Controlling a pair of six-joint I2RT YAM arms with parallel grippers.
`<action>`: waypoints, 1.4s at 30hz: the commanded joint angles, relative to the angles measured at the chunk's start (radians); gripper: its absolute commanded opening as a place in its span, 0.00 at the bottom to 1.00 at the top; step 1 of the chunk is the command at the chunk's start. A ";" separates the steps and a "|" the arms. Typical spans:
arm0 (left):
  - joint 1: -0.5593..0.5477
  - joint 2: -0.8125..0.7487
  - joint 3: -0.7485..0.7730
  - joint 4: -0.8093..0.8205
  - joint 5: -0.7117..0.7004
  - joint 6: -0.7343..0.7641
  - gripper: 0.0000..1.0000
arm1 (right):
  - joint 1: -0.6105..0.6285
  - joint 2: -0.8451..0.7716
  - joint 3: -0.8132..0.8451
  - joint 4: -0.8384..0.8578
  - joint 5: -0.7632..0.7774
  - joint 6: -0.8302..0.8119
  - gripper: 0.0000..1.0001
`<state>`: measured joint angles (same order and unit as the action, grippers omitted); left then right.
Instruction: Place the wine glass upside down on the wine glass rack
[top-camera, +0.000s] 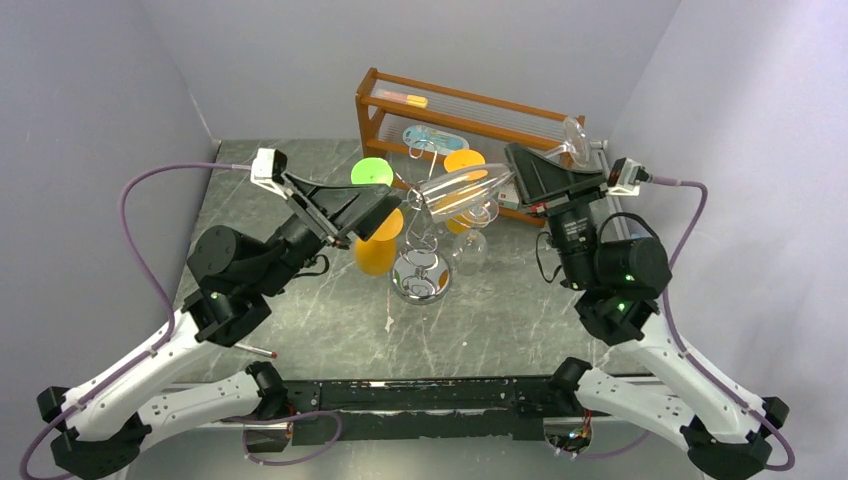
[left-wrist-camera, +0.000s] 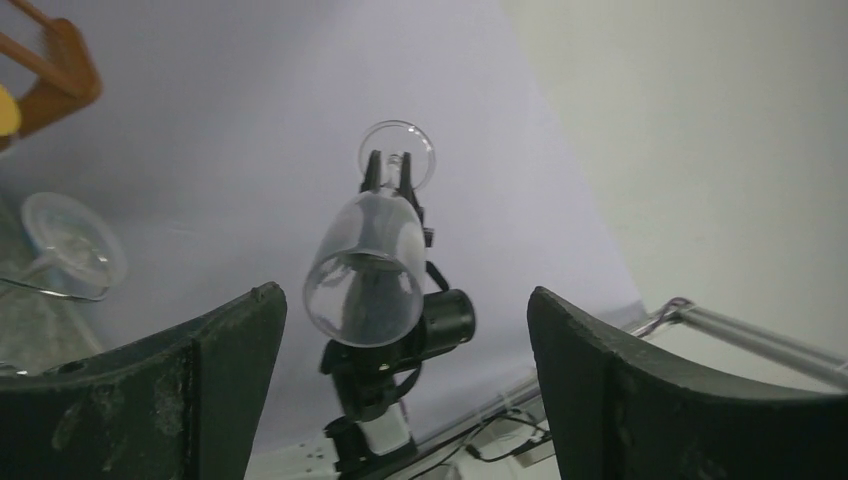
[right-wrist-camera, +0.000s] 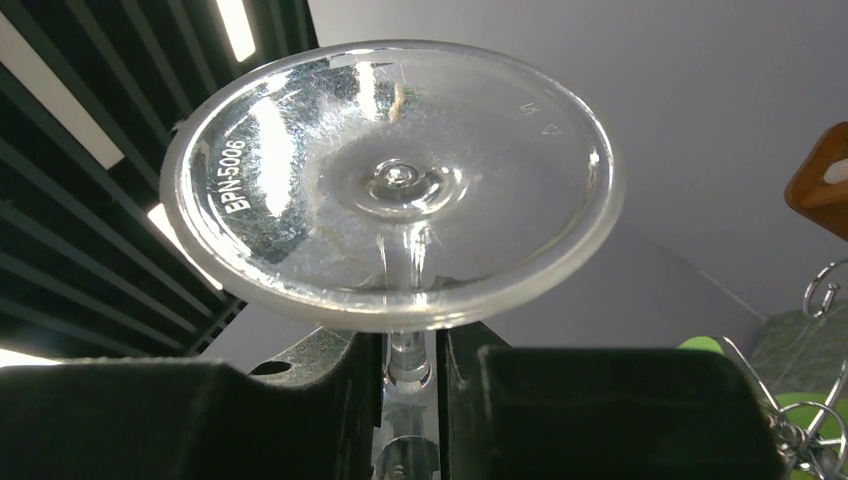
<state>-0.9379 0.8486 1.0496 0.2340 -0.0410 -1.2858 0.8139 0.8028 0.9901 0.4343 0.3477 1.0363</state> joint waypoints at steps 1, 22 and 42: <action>-0.006 -0.032 0.032 -0.139 -0.027 0.151 0.95 | 0.005 -0.055 0.027 -0.141 -0.011 -0.004 0.00; -0.030 0.173 0.165 -0.153 0.525 0.547 0.92 | 0.004 -0.150 0.109 -0.704 -0.844 -0.754 0.00; -0.122 0.064 -0.042 0.059 0.250 0.101 0.89 | 0.003 -0.139 -0.010 -0.545 -1.077 -0.929 0.00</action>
<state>-1.0508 0.9882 1.0985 0.2512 0.3710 -0.9005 0.8139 0.6727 0.9924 -0.1905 -0.6643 0.1825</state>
